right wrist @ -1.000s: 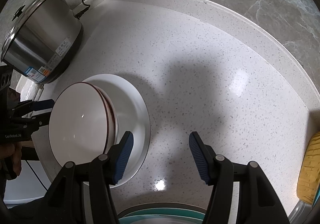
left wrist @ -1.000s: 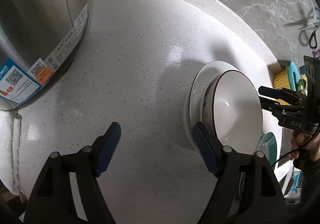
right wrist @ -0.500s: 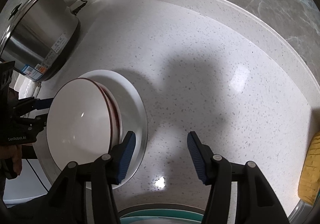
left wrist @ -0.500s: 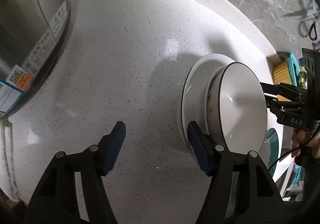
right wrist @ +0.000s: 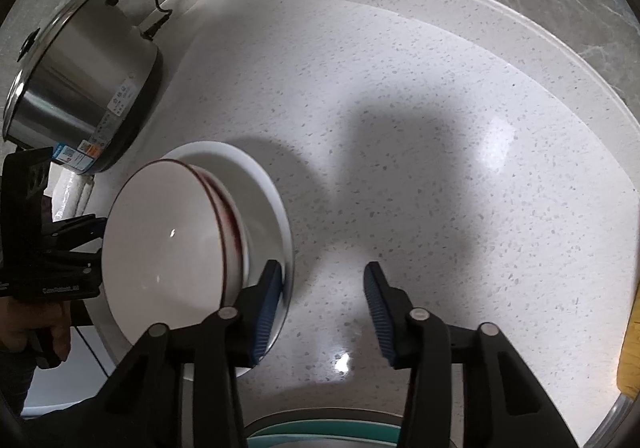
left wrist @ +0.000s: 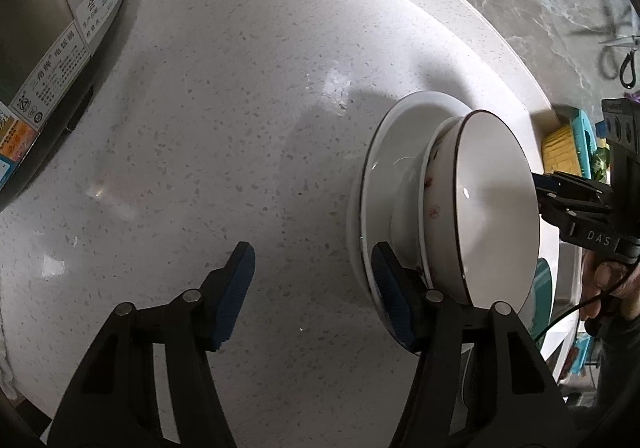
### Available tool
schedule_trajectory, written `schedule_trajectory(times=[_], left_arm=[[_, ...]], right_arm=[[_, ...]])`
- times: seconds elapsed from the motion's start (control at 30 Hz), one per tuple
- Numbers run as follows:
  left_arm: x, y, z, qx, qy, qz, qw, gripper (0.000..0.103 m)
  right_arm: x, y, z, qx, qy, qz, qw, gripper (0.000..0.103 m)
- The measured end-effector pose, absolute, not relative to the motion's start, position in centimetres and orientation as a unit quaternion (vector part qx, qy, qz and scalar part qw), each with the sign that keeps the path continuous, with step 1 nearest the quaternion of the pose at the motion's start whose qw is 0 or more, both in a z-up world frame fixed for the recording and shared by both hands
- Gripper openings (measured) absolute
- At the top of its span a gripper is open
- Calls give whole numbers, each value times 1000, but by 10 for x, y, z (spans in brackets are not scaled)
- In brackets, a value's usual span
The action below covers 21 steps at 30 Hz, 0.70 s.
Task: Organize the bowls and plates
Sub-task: 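Close both grippers on the rim of the nested bowl stack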
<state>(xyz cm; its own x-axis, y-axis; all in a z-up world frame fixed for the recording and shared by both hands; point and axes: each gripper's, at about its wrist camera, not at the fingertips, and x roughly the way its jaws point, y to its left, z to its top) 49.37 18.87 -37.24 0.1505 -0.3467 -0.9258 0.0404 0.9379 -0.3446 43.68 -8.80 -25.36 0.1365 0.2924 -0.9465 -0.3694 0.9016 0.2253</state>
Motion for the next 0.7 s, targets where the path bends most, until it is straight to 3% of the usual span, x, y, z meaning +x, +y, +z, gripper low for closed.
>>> schedule_trajectory(times=[0.4, 0.5, 0.7], left_arm=[[490, 197, -374, -121, 633, -135, 753, 61], [491, 201, -375, -118, 635, -134, 751, 66], [491, 192, -376, -91, 638, -145, 751, 64]], right_arm=[[432, -91, -259, -11, 642, 214, 736, 40], [433, -90, -260, -14, 642, 218, 735, 40], [436, -90, -277, 6, 666, 244, 705, 40]])
